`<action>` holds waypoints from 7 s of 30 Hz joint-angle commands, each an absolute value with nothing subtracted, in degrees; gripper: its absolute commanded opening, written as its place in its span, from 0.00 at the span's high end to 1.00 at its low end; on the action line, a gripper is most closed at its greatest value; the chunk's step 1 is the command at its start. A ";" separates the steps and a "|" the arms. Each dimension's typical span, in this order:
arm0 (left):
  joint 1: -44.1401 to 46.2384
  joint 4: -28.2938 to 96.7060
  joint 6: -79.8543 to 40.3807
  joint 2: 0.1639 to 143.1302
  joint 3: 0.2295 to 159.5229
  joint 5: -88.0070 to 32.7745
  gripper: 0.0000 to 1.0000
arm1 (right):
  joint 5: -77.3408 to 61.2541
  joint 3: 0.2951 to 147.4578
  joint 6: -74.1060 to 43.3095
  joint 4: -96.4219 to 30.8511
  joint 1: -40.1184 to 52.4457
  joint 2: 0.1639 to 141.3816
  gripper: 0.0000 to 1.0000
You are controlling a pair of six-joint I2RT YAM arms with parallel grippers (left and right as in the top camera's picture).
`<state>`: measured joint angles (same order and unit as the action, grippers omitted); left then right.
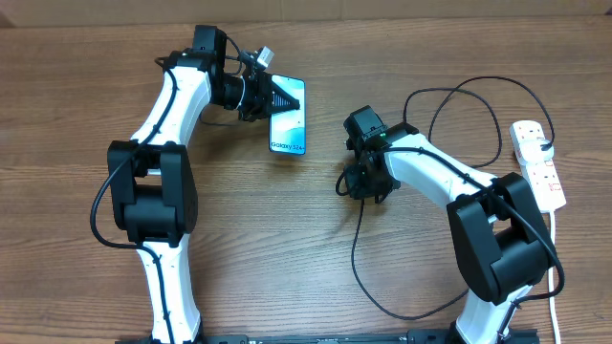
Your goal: Plug charger to phone and switch on socket
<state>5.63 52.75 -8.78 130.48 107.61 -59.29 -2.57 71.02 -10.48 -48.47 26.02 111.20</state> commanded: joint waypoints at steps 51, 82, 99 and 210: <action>5.91 52.73 -7.68 129.56 107.98 -60.93 0.96 | 1.04 66.96 -10.39 -44.21 26.24 111.46 0.56; 5.91 52.69 -7.66 129.56 107.98 -60.90 0.96 | -0.14 66.81 -10.63 -46.96 26.30 111.46 0.80; 5.91 52.69 -7.66 129.56 107.98 -60.90 0.96 | -0.30 66.81 -10.59 -45.52 26.30 111.46 0.91; 7.33 41.78 -22.72 129.54 108.16 -85.10 0.96 | -6.17 64.31 -12.47 -49.71 14.68 98.06 0.96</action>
<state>7.05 41.93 -22.33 130.48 107.59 -85.25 -15.27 66.67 -7.75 -50.92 14.66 98.10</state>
